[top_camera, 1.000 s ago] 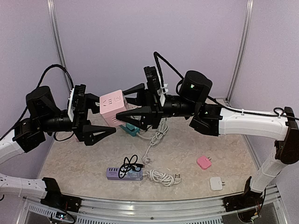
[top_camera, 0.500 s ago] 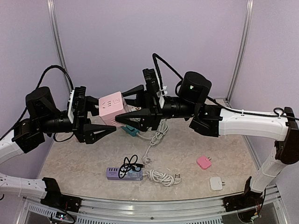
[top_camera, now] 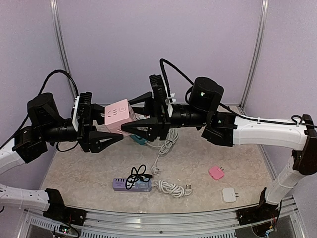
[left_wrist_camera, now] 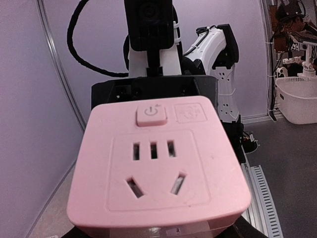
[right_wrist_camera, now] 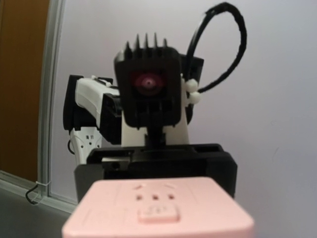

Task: Insert the plug
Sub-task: Adjust the plug.

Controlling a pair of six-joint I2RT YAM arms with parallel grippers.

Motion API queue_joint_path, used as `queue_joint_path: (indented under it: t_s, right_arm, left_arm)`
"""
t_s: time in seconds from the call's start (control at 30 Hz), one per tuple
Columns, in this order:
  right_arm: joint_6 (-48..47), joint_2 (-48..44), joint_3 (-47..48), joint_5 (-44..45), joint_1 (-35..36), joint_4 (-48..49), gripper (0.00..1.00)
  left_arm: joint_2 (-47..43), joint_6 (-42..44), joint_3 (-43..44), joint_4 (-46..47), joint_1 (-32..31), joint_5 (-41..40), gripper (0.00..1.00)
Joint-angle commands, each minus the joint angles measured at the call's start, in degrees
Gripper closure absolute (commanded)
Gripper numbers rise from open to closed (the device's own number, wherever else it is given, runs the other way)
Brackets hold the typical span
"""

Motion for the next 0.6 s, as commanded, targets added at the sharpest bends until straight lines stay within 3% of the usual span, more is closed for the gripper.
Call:
queue_joint_path:
  t_s: [0.0,0.03,0.07,0.3,0.43,0.57]
  right_arm:
    - [0.94,-1.63,0.38,13.07,0.14,-7.18,0.36]
    - [1.62,-1.88,0.48,15.65,0.18,-8.63,0.11]
    - [2.84,-2.27,0.47,18.49,0.18,-9.67,0.02]
    - [16.7,-3.15,4.09,44.82,1.95,-22.69,0.0]
    - [19.42,2.86,13.8,53.31,5.15,-37.63,0.0]
    - [22.22,8.32,22.77,52.53,5.47,-48.23,0.0]
  left_arm:
    - [-1.62,0.15,-1.07,-0.4,-0.76,-3.19,1.0]
    - [-1.97,0.55,-1.65,-0.95,-0.77,-5.48,1.0]
    - [-2.23,1.21,-2.29,-1.56,-0.77,-8.33,1.0]
    - [-3.29,8.41,-7.62,-0.38,-0.9,-32.39,1.0]
    - [-2.62,12.87,-9.0,0.39,-1.97,-35.52,1.0]
    - [-2.67,13.64,-10.0,1.08,-2.43,-35.23,1.0]
